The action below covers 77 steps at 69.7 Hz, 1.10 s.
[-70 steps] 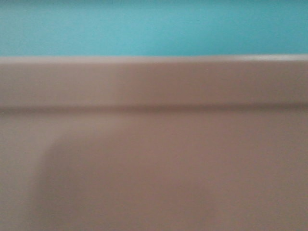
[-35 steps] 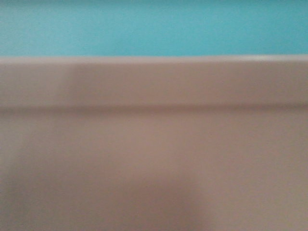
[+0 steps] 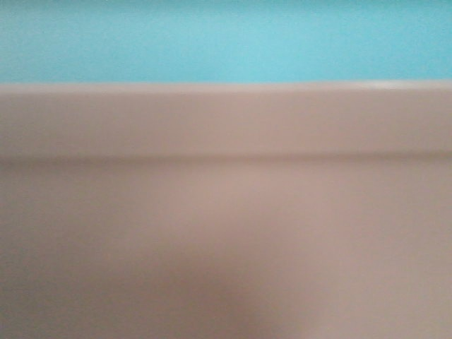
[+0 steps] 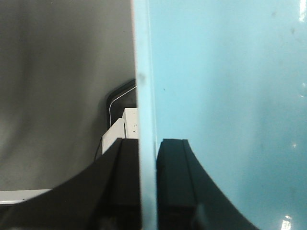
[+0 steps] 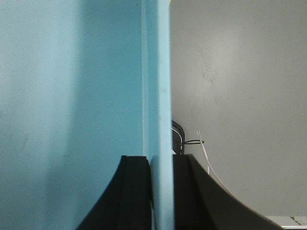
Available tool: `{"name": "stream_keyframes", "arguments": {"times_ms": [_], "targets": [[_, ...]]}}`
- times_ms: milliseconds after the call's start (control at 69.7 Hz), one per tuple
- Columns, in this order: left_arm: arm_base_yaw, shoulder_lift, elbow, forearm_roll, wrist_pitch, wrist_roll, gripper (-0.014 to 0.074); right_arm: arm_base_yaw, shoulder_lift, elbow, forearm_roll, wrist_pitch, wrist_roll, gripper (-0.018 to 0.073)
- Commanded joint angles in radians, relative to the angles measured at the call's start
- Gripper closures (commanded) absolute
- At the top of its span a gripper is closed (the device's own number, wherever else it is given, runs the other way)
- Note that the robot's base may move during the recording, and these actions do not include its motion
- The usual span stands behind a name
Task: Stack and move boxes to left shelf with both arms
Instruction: 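Hold the stacked pink and blue bins with both grippers during driving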
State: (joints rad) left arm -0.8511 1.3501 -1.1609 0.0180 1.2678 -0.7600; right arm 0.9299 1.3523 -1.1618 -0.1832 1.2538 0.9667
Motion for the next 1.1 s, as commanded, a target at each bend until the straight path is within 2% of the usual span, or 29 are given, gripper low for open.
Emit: {"name": "stream_keyframes", "arguments": {"times_ms": [0, 1090], "targets": [[-0.019, -0.037, -0.039, -0.079, 0.071, -0.004, 0.0603, 0.009, -0.035, -0.035, 0.015, -0.03, 0.0, 0.0506], [-0.019, -0.037, -0.039, -0.079, 0.071, -0.004, 0.0603, 0.009, -0.035, -0.035, 0.014, -0.03, 0.0, 0.0506]]}}
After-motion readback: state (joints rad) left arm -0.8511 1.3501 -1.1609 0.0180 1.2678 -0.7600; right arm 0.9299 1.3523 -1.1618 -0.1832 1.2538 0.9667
